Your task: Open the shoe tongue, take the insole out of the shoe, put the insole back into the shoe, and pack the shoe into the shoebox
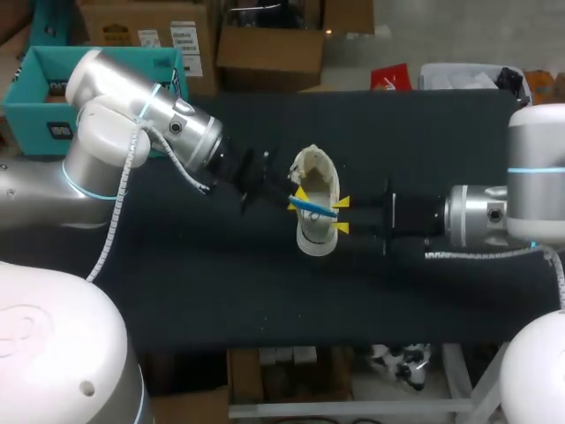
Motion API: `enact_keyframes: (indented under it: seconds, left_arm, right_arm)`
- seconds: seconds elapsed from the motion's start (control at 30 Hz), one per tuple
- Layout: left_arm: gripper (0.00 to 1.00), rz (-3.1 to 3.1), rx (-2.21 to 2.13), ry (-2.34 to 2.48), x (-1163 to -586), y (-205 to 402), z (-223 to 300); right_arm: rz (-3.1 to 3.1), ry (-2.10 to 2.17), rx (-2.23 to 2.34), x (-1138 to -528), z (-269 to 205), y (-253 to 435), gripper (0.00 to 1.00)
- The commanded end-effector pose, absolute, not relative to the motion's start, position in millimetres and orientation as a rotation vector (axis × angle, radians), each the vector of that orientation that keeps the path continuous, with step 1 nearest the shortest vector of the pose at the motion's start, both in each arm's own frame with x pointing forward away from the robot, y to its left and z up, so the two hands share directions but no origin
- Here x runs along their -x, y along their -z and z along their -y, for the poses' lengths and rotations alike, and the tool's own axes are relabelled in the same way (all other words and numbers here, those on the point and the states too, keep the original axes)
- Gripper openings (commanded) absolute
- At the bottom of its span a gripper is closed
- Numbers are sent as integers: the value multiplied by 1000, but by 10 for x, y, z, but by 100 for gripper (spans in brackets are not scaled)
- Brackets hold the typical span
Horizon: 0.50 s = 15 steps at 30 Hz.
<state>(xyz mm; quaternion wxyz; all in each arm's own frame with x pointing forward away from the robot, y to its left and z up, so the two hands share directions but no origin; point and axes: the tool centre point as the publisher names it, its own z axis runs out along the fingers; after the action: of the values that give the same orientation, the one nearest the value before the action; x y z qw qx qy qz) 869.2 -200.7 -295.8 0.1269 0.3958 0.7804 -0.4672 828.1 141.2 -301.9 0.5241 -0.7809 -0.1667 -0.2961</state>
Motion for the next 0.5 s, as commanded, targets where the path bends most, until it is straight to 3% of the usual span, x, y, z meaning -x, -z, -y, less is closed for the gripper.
enact_keyframes:
  seconds: [0.03, 0.13, 0.2, 0.5]
  left_arm:
    - [0, -2277, -1180, 1369, -8776, 2994, 2027]
    - [0, -2280, -1204, 1358, -8799, 3011, 2037]
    - [0, -2282, -1220, 1356, -8814, 3021, 2045]
    - [0, -2294, -1259, 1324, -8905, 3091, 2072]
  right_arm:
    - [396, 707, 1860, -8353, -1438, 3113, 32]
    - [395, 711, 1858, -8400, -1444, 3153, 29]
    - [396, 713, 1858, -8431, -1454, 3174, 20]
    - [399, 731, 1892, -8531, -1500, 3248, 13]
